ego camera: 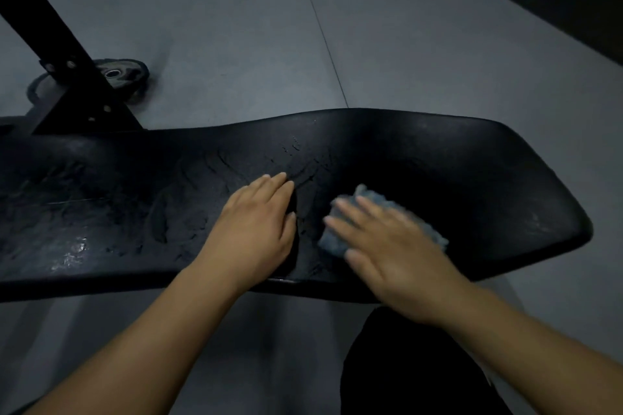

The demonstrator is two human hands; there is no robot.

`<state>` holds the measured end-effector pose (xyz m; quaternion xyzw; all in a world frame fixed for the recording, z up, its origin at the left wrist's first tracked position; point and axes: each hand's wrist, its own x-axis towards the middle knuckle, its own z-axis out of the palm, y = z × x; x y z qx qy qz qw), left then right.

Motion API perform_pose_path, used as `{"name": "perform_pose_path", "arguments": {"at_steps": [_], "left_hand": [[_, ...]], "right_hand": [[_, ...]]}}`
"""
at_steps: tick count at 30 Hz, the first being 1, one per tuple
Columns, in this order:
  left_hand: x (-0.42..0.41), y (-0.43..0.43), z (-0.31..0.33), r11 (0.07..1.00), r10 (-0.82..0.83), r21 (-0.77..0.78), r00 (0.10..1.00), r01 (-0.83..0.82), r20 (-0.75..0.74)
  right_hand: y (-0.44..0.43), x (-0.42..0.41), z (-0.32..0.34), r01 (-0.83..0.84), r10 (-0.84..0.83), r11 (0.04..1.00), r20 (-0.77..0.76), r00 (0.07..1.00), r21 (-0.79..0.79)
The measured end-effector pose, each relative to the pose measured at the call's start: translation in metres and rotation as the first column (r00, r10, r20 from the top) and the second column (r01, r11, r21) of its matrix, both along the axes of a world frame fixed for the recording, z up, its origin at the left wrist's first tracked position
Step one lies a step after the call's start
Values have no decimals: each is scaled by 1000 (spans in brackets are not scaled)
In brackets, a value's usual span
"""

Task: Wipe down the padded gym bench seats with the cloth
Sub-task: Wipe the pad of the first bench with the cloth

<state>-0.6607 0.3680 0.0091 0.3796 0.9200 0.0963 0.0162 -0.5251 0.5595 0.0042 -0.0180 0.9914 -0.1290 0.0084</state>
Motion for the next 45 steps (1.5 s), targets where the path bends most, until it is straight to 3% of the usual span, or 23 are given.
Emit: {"name": "perform_pose_path", "arguments": {"at_steps": [3, 5, 10, 12, 16, 18, 22, 24, 27, 29, 32, 35, 37, 39, 41, 43, 45], "left_hand": [[1, 0, -2, 1000, 17, -8, 1000, -17, -23], [0, 3, -3, 1000, 22, -5, 999, -22, -44], [-7, 2, -6, 999, 45, 31, 999, -45, 4], [-6, 2, -4, 999, 41, 22, 999, -41, -2], [-7, 1, 1, 998, 55, -6, 998, -55, 1], [-15, -4, 1, 996, 85, -21, 996, -85, -11], [-27, -16, 3, 990, 139, -24, 990, -139, 4], [-25, -17, 4, 989, 143, -34, 990, -142, 10], [-18, -19, 4, 989, 149, -28, 989, -149, 16], [-18, -20, 4, 989, 149, -19, 989, -148, 19], [-23, -20, 2, 989, 151, -1, 989, -151, 0], [-29, -21, 2, 989, 144, 17, 990, -144, -1], [-31, -24, 4, 987, 162, -1, 987, -162, 20], [-31, -27, 5, 984, 176, -12, 984, -175, 29], [-32, -30, 5, 983, 181, -6, 983, -181, 22], [-33, -33, 4, 982, 190, 4, 982, -190, 21], [-38, -36, 2, 977, 211, 17, 977, -212, 19]], "right_hand": [[41, -59, 0, 306, -304, 943, -38, 952, 130], [21, -96, -1, 379, -378, 912, -34, 925, 158], [-30, -49, 3, -56, 56, 998, -7, 998, 31], [4, -55, 0, -3, 4, 999, -18, 1000, 55], [34, -132, -2, 332, -331, 933, -30, 943, 140], [7, -143, -2, 268, -266, 952, -37, 963, 148], [-17, -75, 3, -150, 151, 988, -21, 988, 27], [17, -79, 0, -99, 100, 995, -12, 995, 18], [56, -140, 0, 230, -230, 964, -19, 973, 136], [34, -178, 5, 308, -311, 942, 1, 950, 134], [-30, -168, 6, 93, -94, 989, 8, 996, 116], [-30, -123, 3, -142, 143, 989, -15, 990, 42], [2, -134, 1, -67, 67, 995, -2, 998, 79], [25, -163, 2, 142, -143, 981, -4, 990, 134], [13, -189, 4, 249, -254, 958, 19, 967, 141], [-21, -188, 6, 166, -174, 974, 37, 984, 151], [-46, -155, 5, -52, 51, 989, 9, 999, 138]]}}
